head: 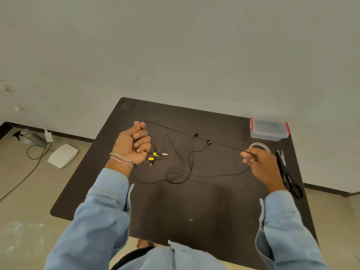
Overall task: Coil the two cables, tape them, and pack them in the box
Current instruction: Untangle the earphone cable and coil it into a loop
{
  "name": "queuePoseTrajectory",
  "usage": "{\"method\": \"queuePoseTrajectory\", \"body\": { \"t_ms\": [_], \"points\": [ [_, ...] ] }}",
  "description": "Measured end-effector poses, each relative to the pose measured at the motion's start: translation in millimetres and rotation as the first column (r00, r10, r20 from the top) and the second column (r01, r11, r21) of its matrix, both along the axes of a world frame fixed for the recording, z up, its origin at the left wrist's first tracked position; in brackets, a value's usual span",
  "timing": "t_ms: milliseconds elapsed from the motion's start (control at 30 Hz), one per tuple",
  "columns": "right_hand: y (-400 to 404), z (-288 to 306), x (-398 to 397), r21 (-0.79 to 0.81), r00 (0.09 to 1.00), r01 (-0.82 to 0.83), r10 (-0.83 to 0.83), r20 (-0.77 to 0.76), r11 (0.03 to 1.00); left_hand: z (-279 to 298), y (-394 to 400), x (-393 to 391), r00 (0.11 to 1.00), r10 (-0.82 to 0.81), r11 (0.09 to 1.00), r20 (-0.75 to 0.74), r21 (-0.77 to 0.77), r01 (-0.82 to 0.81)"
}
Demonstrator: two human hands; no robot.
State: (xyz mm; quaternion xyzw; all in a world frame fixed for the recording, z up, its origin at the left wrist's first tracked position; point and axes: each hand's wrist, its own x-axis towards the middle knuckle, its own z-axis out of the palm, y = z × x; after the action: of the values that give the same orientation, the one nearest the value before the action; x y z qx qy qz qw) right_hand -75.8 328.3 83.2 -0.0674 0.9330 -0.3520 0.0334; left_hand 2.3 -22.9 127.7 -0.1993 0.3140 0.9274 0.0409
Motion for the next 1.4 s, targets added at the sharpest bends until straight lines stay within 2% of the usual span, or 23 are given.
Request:
{"method": "queuePoseTrajectory", "body": {
  "t_ms": [33,100,167,200,233,267,300,333,367,433,467,500,567,633,700,833,933,1000,1067,1200,1267,1333,1400],
  "points": [
    [-5,-5,2,-0.06,0.997,0.071,-0.071,0.001,0.996,-2,-1,-3,0.999,0.035,0.999,0.012,0.037,-0.035],
    [-18,-9,8,-0.237,0.978,0.209,-0.196,0.078,0.949,-7,1,-6,0.996,0.057,0.998,0.065,-0.014,-0.056],
    [-32,-8,12,-0.35,0.963,0.266,-0.231,0.139,0.898,-11,7,-9,0.984,0.062,0.976,0.164,-0.215,-0.026],
    [-38,-6,13,-0.386,0.961,0.271,-0.23,0.151,0.882,-13,11,-10,0.971,0.082,0.917,0.225,-0.399,0.015],
    [-43,-3,13,-0.399,0.962,0.27,-0.229,0.147,0.876,-13,14,-10,0.95,0.113,0.783,0.291,-0.615,0.095],
    [-48,-1,13,-0.388,0.966,0.257,-0.226,0.126,0.885,-14,16,-9,0.921,0.168,0.573,0.35,-0.795,0.198],
    [-52,3,12,-0.365,0.975,0.221,-0.203,0.088,0.904,-16,17,-9,0.898,0.205,0.335,0.39,-0.89,0.311],
    [-56,7,12,-0.34,0.987,0.157,-0.151,0.047,0.927,-19,18,-8,0.88,0.204,0.123,0.429,-0.903,0.412],
    [-60,11,11,-0.313,0.998,0.068,-0.069,0.008,0.947,-20,20,-8,0.877,0.163,-0.031,0.453,-0.886,0.463],
    [-69,19,11,-0.245,0.991,-0.136,0.129,-0.042,0.96,-19,27,-11,0.929,-0.028,-0.253,0.369,-0.902,0.35],
    [-75,24,12,-0.225,0.974,-0.226,0.22,-0.055,0.948,-17,32,-14,0.937,-0.18,-0.306,0.299,-0.923,0.235],
    [-80,28,13,-0.235,0.952,-0.306,0.302,-0.054,0.923,-14,39,-17,0.913,-0.339,-0.296,0.227,-0.947,0.126],
    [-91,36,15,-0.349,0.897,-0.42,0.442,-0.018,0.838,-11,57,-20,0.831,-0.546,-0.165,0.105,-0.986,0.016],
    [-99,43,17,-0.498,0.851,-0.451,0.525,0.009,0.741,-10,72,-19,0.791,-0.61,-0.015,0.041,-0.999,0.04],
    [-101,49,17,-0.592,0.848,-0.416,0.53,0.021,0.69,-11,78,-17,0.79,-0.613,0.051,0.014,-0.997,0.058],
    [-84,46,8,-0.585,0.915,-0.257,0.389,0.11,0.769,-14,54,-20,0.897,-0.429,0.155,-0.105,-0.987,-0.041],
    [-59,32,-3,-0.453,0.927,-0.278,0.36,0.105,0.847,-4,28,-22,0.97,-0.089,0.292,-0.226,-0.937,-0.192],
    [-44,22,-8,-0.327,0.934,-0.302,0.347,0.088,0.896,8,8,-24,0.952,0.196,0.458,-0.237,-0.836,-0.302],
    [-32,13,-12,-0.231,0.943,-0.297,0.323,0.082,0.926,17,-9,-22,0.911,0.344,0.514,-0.227,-0.766,-0.385],
    [-24,0,-17,-0.092,0.975,-0.204,0.211,0.075,0.975,18,-15,-19,0.896,0.397,0.575,-0.2,-0.706,-0.413],
    [-30,1,-14,-0.213,0.999,-0.035,0.037,0.008,0.976,15,-7,-19,0.915,0.373,0.596,-0.155,-0.716,-0.364],
    [-36,6,-9,-0.374,0.989,0.113,-0.14,-0.046,0.92,12,-1,-21,0.929,0.351,0.623,-0.117,-0.712,-0.325],
    [-38,7,-9,-0.357,0.98,0.185,-0.198,0.0,0.916,9,3,-22,0.952,0.297,0.621,-0.072,-0.743,-0.249]
  ]
}}
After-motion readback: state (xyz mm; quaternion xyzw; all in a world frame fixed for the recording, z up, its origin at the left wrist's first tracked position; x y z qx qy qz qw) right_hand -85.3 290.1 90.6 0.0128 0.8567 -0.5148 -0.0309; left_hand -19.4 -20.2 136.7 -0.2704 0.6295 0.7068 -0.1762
